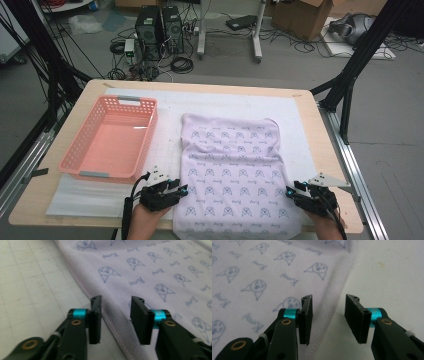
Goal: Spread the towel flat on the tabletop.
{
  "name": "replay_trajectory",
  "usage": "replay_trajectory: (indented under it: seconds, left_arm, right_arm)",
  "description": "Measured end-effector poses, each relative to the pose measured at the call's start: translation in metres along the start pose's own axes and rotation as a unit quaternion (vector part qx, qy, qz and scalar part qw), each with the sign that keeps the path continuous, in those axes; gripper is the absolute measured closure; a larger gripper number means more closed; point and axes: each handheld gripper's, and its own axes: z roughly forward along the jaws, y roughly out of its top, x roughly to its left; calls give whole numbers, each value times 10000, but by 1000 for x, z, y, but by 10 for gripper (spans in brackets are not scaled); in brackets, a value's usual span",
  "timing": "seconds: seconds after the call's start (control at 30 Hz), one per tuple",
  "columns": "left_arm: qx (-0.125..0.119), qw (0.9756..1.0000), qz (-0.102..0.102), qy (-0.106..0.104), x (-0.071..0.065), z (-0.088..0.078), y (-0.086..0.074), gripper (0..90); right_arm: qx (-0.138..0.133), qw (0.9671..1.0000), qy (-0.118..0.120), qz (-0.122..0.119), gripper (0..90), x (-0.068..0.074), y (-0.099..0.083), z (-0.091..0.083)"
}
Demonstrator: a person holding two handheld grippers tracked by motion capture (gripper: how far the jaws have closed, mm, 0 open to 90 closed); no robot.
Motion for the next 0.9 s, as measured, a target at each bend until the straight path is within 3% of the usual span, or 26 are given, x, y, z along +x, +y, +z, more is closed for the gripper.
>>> replay_trajectory:
  seconds: [0.07, 0.13, 0.17, 0.23, 0.33, 0.53, 0.6, 0.63, 0.7, 0.73, 0.83, 0.9]
  left_arm:
    - [54, 10000, -73, 30, 1, -4, -1, 840]
    - [46, 9999, -101, 50, 0, -7, -3, 862]
    - [30, 9999, -137, 66, -1, -8, -5, 865]
    - [51, 9998, -176, 62, -1, -13, -7, 867]
    - [37, 9996, -269, 58, 0, -21, -13, 867]
    - [19, 9993, -386, 5, -1, -37, -25, 866]
    - [12, 9992, -384, -68, -3, -41, -29, 861]
    - [-15, 9991, -411, -123, -3, -43, -30, 841]
    - [-122, 9985, -524, -78, 0, -45, -31, 663]
    - [-177, 9981, -583, -44, 2, -46, -31, 600]
    - [-375, 9968, -705, 50, 9, -49, -31, 564]
    - [-383, 9965, -738, 49, 12, -49, -30, 575]
  right_arm:
    - [22, 10000, 8, 61, 618, 1, -2, -3]
    - [5, 10000, -23, 17, 742, 3, -5, -6]
    - [3, 10000, 82, 54, 838, 4, -7, -8]
    - [25, 9997, 222, 95, 858, 5, -9, -11]
    - [30, 9995, 299, 122, 860, 7, -14, -17]
    - [147, 9993, 285, -178, 860, 21, -20, -26]
    - [225, 9991, 301, -168, 853, 24, -22, -31]
    - [239, 9991, 333, -100, 818, 25, -23, -33]
    - [86, 9996, 273, 17, 707, 25, -24, -39]
    - [-25, 9997, 241, 99, 697, 23, -24, -41]
    - [-201, 9991, 101, 358, 682, 16, -26, -44]
    - [-223, 9988, 36, 434, 668, 14, -27, -40]
